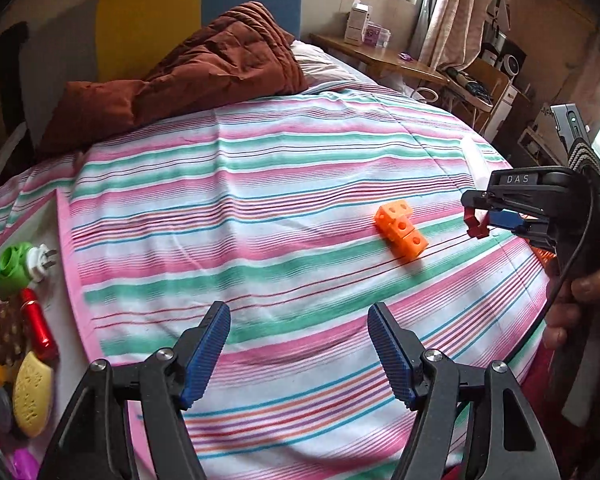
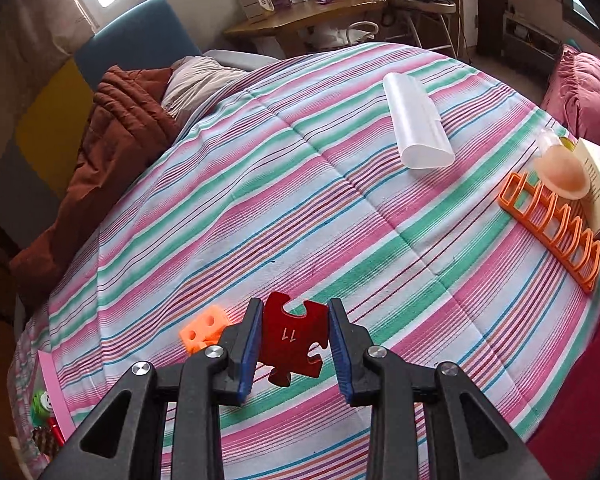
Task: Organize rigid objects
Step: 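Grasp the orange cube blocks with the left tool, then lift the orange blocks with the left tool and carry toward the tray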
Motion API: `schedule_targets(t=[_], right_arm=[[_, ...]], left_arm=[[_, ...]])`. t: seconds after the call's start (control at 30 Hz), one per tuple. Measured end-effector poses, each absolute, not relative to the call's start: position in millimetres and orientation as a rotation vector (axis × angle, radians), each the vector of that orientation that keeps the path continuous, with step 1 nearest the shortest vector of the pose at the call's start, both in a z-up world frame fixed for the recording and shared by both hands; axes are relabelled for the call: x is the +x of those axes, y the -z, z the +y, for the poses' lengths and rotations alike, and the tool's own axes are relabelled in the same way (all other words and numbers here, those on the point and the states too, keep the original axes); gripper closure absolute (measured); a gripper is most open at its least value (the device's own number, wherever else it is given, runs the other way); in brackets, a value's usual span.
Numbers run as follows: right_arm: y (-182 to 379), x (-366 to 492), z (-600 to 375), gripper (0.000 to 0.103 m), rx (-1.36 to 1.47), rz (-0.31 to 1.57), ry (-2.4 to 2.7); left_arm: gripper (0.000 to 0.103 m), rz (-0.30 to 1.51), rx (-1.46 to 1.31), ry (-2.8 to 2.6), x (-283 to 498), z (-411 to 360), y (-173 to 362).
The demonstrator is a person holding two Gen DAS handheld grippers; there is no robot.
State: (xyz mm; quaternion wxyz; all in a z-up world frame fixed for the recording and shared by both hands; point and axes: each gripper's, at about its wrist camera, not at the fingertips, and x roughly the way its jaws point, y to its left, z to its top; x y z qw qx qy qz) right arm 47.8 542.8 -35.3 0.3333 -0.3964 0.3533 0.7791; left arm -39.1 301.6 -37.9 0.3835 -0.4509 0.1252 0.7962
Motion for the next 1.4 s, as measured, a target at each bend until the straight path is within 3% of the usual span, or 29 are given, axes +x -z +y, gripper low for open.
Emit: schedule_targets(t=[0.6,0.67,0.77,0.8,0.83,0.9,1.4], right_arm=[[33,59,548,0.071,-0.972,1.055,-2.081],[33,59,548,0.071,-0.963,1.056,-2.084],[35,57,548,0.071,-0.981,1.070,-2.091],[35,55,548,0.071,-0.990,1.068,-2.095],[36,53,547,0.071,-1.000,1.062,-2.101],[38,47,543,0.071,-1.042,1.048,-2.121],[67,-3,488,0.072,-1.505,0.882,-2.262]], left_arm=[[0.033,0.332,-1.272,-1.835,-63,447,77],[0.037,0.346,-1.259,-1.857,-65,452,85],[0.054,0.376,-1.197,-1.894,-62,445,85],[0.069,0.369,-1.194,-1.888,-62,439,84],[0.073,0.351,-1.200,-1.882,-64,433,82],[0.076,0.336,-1.218,-1.890,-66,419,82],[0.076,0.307,-1.203,-1.937,-21,302,78]])
